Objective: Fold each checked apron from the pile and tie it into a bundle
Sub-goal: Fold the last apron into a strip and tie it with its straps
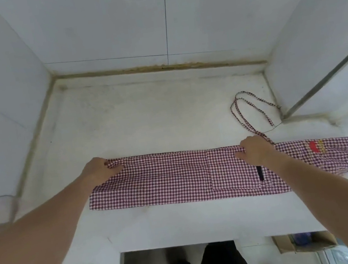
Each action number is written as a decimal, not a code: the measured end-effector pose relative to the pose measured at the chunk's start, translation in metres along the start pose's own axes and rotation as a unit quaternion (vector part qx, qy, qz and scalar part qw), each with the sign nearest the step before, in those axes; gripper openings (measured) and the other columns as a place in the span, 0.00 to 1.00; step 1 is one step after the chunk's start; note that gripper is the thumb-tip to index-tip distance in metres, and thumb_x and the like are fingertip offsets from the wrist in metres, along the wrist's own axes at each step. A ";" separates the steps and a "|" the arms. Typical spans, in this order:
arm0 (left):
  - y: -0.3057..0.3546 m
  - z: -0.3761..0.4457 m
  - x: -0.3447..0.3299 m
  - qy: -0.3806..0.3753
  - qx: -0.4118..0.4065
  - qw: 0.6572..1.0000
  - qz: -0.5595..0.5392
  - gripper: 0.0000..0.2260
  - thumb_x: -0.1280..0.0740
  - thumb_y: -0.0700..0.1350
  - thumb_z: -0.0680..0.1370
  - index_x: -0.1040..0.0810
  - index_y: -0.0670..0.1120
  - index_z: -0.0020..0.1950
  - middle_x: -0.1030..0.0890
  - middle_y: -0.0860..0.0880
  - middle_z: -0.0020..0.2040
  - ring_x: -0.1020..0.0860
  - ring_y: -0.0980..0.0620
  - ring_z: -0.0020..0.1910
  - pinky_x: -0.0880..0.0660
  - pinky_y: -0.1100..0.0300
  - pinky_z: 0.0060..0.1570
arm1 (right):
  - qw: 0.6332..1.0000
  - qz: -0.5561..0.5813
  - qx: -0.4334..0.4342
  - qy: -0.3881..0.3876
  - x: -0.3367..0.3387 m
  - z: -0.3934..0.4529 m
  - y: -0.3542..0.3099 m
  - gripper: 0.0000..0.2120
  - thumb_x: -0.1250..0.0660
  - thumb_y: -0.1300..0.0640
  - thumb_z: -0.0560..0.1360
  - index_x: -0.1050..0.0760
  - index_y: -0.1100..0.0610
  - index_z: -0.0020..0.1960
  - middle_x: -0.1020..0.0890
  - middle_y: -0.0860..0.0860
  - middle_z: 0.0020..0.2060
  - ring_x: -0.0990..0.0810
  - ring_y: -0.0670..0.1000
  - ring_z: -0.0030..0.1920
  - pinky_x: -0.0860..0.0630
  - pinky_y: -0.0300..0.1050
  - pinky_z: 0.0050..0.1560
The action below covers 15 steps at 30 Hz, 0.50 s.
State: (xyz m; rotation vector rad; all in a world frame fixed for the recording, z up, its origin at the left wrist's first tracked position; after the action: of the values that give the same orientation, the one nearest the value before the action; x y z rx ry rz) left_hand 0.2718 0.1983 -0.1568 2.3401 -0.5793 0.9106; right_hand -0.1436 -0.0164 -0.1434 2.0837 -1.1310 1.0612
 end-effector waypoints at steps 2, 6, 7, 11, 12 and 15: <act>-0.013 0.002 -0.006 0.024 0.064 0.991 -0.118 0.22 0.25 0.61 0.71 0.20 0.43 0.50 0.18 0.44 0.46 0.19 0.45 0.44 0.22 0.54 0.47 | 1.000 -0.002 -0.005 0.008 -0.006 0.004 0.000 0.26 0.42 0.37 0.80 0.24 0.58 0.62 0.21 0.55 0.57 0.23 0.55 0.59 0.27 0.52 0.63; -0.026 0.002 -0.018 0.078 0.144 0.962 -0.221 0.26 0.28 0.59 0.75 0.21 0.36 0.57 0.19 0.38 0.53 0.19 0.39 0.51 0.22 0.51 0.55 | 0.997 0.079 -0.013 -0.002 -0.015 0.011 0.005 0.25 0.43 0.40 0.82 0.26 0.61 0.62 0.24 0.58 0.58 0.24 0.58 0.60 0.28 0.51 0.60; -0.027 0.002 -0.019 0.085 0.145 0.964 -0.208 0.26 0.30 0.58 0.77 0.21 0.34 0.58 0.19 0.37 0.55 0.20 0.38 0.52 0.22 0.50 0.56 | 0.994 0.106 -0.014 -0.004 -0.014 0.012 0.006 0.25 0.43 0.42 0.82 0.26 0.63 0.62 0.24 0.60 0.59 0.24 0.59 0.60 0.29 0.50 0.59; -0.021 -0.001 -0.020 0.094 0.132 0.976 -0.144 0.25 0.38 0.56 0.82 0.22 0.32 0.58 0.20 0.33 0.56 0.21 0.36 0.54 0.24 0.47 0.57 | 0.988 0.147 -0.030 -0.038 -0.005 0.016 0.006 0.27 0.45 0.43 0.83 0.28 0.67 0.64 0.23 0.62 0.60 0.24 0.59 0.60 0.29 0.49 0.60; -0.019 -0.002 -0.021 0.099 0.128 0.979 -0.125 0.25 0.40 0.55 0.83 0.23 0.32 0.61 0.21 0.33 0.59 0.22 0.35 0.56 0.25 0.47 0.58 | 0.989 0.138 -0.032 -0.044 -0.004 0.017 0.006 0.27 0.45 0.42 0.83 0.27 0.67 0.63 0.22 0.62 0.59 0.24 0.59 0.59 0.28 0.49 0.59; -0.011 -0.008 -0.023 0.132 0.109 0.983 -0.066 0.22 0.43 0.52 0.84 0.28 0.33 0.64 0.24 0.32 0.61 0.25 0.33 0.60 0.29 0.46 0.59 | 0.994 0.095 -0.035 -0.040 -0.004 0.018 0.001 0.28 0.44 0.41 0.82 0.26 0.66 0.62 0.21 0.61 0.57 0.22 0.58 0.58 0.27 0.48 0.56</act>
State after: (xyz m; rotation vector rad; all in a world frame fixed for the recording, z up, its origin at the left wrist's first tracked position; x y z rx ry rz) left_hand 0.2584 0.2162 -0.1723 2.3580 -0.2227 1.2500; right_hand -0.1389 -0.0289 -0.1566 2.0101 -1.4094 1.0174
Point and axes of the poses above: each hand's wrist, its own z-axis towards the middle knuckle, its own x-axis out of the back of the hand, y = z × x, the point moved 1 cm from there along z, towards the middle knuckle
